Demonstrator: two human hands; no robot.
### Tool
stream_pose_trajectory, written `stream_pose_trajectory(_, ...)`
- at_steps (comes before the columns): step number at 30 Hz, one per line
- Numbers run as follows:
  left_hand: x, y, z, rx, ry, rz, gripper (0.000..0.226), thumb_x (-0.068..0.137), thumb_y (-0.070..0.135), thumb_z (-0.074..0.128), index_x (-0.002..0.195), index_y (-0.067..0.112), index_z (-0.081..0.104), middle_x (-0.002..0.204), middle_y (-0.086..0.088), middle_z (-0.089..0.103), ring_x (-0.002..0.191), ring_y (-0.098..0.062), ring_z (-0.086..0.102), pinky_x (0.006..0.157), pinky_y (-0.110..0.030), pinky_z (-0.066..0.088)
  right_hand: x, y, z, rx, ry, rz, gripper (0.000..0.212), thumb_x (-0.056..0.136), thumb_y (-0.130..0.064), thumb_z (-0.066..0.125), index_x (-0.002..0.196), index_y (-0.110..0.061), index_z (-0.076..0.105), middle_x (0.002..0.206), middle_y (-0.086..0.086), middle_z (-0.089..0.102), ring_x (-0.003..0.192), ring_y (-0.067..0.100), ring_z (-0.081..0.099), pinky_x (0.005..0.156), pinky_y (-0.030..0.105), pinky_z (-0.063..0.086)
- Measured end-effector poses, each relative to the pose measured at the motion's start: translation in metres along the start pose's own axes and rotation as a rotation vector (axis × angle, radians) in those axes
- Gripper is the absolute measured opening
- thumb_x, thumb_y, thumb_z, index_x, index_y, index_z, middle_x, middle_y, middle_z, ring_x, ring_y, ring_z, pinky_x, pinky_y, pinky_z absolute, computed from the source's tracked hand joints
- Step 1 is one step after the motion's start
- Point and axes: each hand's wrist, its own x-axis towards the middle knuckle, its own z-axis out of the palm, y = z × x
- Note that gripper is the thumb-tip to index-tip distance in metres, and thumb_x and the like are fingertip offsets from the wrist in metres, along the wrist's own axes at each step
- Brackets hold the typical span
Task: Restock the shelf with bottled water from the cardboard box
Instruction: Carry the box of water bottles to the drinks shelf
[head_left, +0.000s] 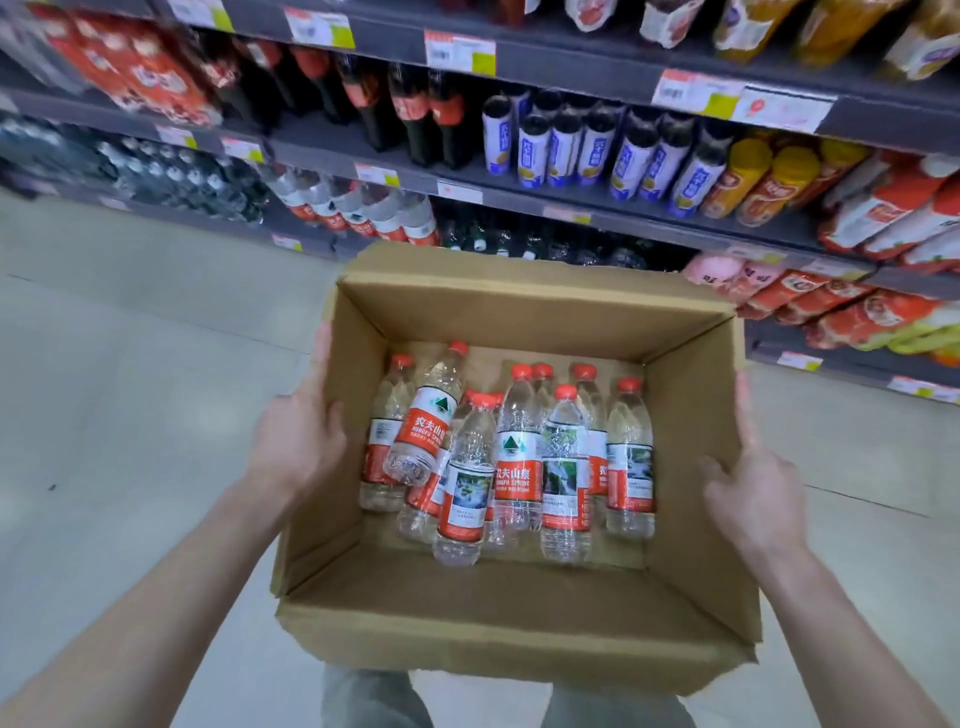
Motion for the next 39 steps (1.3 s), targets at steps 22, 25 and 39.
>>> stream_pose_trajectory(22,0.235,-0.265,-0.01,-0.008,-0.087,0.082,0.103,0.101,0.016,0.063,0.162,0.058,-0.009,0.049,0.0,0.046,0.043,-0.02,0.042,0.061,-0.035,0.044,0.01,-0.25,0.202,0.067,0.06,0.121,0.115,0.089,0.002,0.064,0.157,-0.061,-0.005,0.072,0.025,0.068,0.062,0.042,0.062,0.068,0.045,0.057)
stream_pose_trajectory(25,0.255,-0.283,0.011,-0.013,-0.11,0.063,0.106,0.101,0.016,0.063,0.158,0.063,-0.013,0.05,-0.002,0.052,0.044,-0.021,0.048,0.061,-0.033,0.043,0.027,-0.252,0.229,0.056,0.045,0.125,0.118,0.089,0.002,0.065,0.155,-0.063,-0.007,0.065,0.017,0.06,0.052,0.033,0.053,0.064,0.042,0.055)
stream_pose_trajectory(39,0.328,-0.374,0.173,-0.029,-0.149,0.023,0.105,0.102,0.019,0.064,0.16,0.059,-0.013,0.053,0.004,0.053,0.042,-0.009,0.044,0.06,-0.032,0.047,0.094,-0.243,0.416,0.066,0.018,0.198,0.105,0.097,-0.014,0.065,0.156,-0.062,-0.008,0.063,0.004,0.051,0.05,0.0,0.038,0.066,0.032,0.043)
